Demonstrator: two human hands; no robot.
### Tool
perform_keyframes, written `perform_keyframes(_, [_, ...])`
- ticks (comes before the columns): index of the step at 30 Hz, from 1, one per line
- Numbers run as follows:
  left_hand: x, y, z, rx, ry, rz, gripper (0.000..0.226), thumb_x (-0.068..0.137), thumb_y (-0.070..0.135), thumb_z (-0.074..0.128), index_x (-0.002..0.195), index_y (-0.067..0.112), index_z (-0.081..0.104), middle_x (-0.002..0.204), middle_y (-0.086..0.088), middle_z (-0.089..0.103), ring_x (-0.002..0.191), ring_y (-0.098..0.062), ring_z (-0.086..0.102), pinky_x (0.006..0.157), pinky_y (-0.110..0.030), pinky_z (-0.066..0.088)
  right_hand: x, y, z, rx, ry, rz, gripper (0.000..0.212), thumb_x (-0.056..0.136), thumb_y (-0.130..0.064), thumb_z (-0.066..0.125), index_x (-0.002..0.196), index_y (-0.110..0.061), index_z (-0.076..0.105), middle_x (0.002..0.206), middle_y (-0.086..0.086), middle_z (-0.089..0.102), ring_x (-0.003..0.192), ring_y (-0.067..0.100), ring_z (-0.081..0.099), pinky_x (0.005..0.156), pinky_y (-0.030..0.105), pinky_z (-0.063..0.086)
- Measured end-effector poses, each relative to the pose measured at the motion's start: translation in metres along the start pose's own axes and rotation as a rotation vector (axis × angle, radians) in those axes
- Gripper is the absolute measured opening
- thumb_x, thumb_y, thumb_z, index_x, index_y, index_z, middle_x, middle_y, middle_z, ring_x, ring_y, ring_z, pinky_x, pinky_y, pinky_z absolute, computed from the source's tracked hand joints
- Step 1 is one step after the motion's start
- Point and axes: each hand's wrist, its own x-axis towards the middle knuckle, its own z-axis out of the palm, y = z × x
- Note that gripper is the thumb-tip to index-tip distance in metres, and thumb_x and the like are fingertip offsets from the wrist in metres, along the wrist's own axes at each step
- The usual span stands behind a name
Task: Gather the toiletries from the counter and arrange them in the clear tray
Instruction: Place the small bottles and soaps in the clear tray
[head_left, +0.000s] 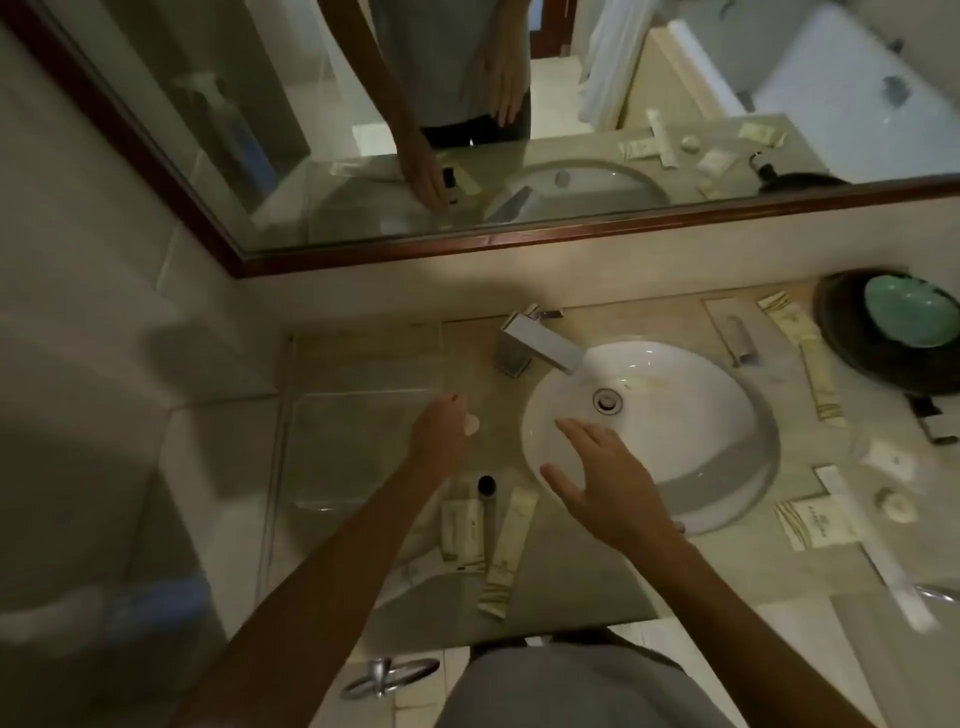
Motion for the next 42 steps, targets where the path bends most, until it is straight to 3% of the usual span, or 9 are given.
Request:
perform_keyframes(5, [0.024,-0.009,0.017,0.31,-0.217,0.097,0.037,0.083,0.013,0.064,0.12,0.017,0.056,0.123,-0.006,0.06,0.111,-0.022,0.053,0.097,-0.034,0.041,-0.015,-0.003,0.018,-0.024,-0.027,0.04,0.058,0.096,-0.043,0.057,0.148,-0.021,0.043,0.153,0.0,0.043,0.141,0.015,0.036,0.113,0.034,0.033])
perform_keyframes(10, [0.04,-0.018,0.024,0.404,-0.2,0.243,0.029,0.089,0.022,0.06,0.117,0.017,0.063,0.12,-0.006,0.063,0.111,-0.022,0.054,0.095,-0.034,0.04,-0.014,-0.007,0.035,-0.031,-0.028,0.052,0.053,0.096,-0.04,0.059,0.145,-0.023,0.047,0.153,-0.002,0.044,0.142,0.014,0.035,0.113,0.034,0.031])
perform_keyframes(16, [0.007,-0.064,0.005,0.103,0.196,0.089,0.024,0.085,0.031,0.064,0.106,0.019,0.065,0.099,-0.002,0.065,0.085,-0.02,0.06,0.069,-0.033,0.048,-0.003,-0.017,0.044,-0.04,0.01,-0.023,0.057,0.093,-0.038,0.062,0.144,-0.019,0.047,0.148,0.0,0.049,0.136,0.017,0.042,0.109,0.032,0.037])
perform_keyframes(21, [-0.015,-0.107,0.005,0.05,-0.084,-0.032,0.025,0.088,0.028,0.059,0.111,0.022,0.067,0.109,-0.006,0.065,0.098,-0.029,0.062,0.078,-0.036,0.049,0.014,-0.035,0.045,-0.056,0.057,-0.077,0.057,0.093,-0.036,0.062,0.144,-0.015,0.047,0.145,0.003,0.051,0.134,0.021,0.045,0.11,0.039,0.042])
perform_keyframes(24, [-0.025,-0.114,0.013,-0.034,-0.17,0.01,0.028,0.081,0.026,0.069,0.108,0.018,0.071,0.108,-0.011,0.067,0.1,-0.031,0.062,0.08,-0.035,0.049,0.018,-0.038,0.044,-0.045,0.063,-0.086,0.056,0.094,-0.035,0.061,0.145,-0.015,0.047,0.145,0.004,0.051,0.135,0.021,0.044,0.111,0.04,0.042])
perform_keyframes(30, [-0.033,-0.105,0.016,-0.155,-0.204,0.051,0.042,0.061,0.033,0.071,0.099,0.017,0.077,0.082,-0.01,0.069,0.073,-0.025,0.062,0.067,-0.027,0.047,0.008,-0.022,0.042,-0.043,0.056,-0.066,0.053,0.094,-0.033,0.063,0.141,-0.015,0.051,0.145,0.005,0.052,0.135,0.022,0.045,0.109,0.038,0.039])
perform_keyframes(34, [-0.033,-0.099,0.02,-0.113,-0.197,0.014,0.034,0.074,0.022,0.073,0.107,0.017,0.074,0.095,-0.012,0.071,0.086,-0.028,0.066,0.074,-0.029,0.049,0.0,-0.007,0.035,-0.009,0.053,-0.046,0.054,0.093,-0.03,0.065,0.142,-0.014,0.05,0.145,0.006,0.052,0.135,0.023,0.045,0.108,0.041,0.043])
perform_keyframes(38, [-0.034,-0.087,0.023,0.004,-0.195,-0.037,0.053,0.079,0.026,0.076,0.127,0.01,0.06,0.125,-0.013,0.06,0.117,-0.032,0.053,0.097,-0.035,0.04,-0.006,0.017,0.027,0.033,0.067,-0.055,0.06,0.093,-0.031,0.064,0.147,-0.015,0.043,0.147,0.005,0.05,0.135,0.022,0.045,0.11,0.042,0.043])
perform_keyframes(42, [-0.04,-0.07,0.025,0.037,-0.143,-0.159,0.042,0.076,0.018,0.077,0.115,0.009,0.066,0.117,-0.017,0.059,0.111,-0.035,0.056,0.094,-0.038,0.043,-0.016,0.063,0.005,0.039,0.095,-0.046,0.063,0.093,-0.032,0.063,0.149,-0.017,0.039,0.147,0.004,0.049,0.135,0.021,0.043,0.108,0.041,0.044])
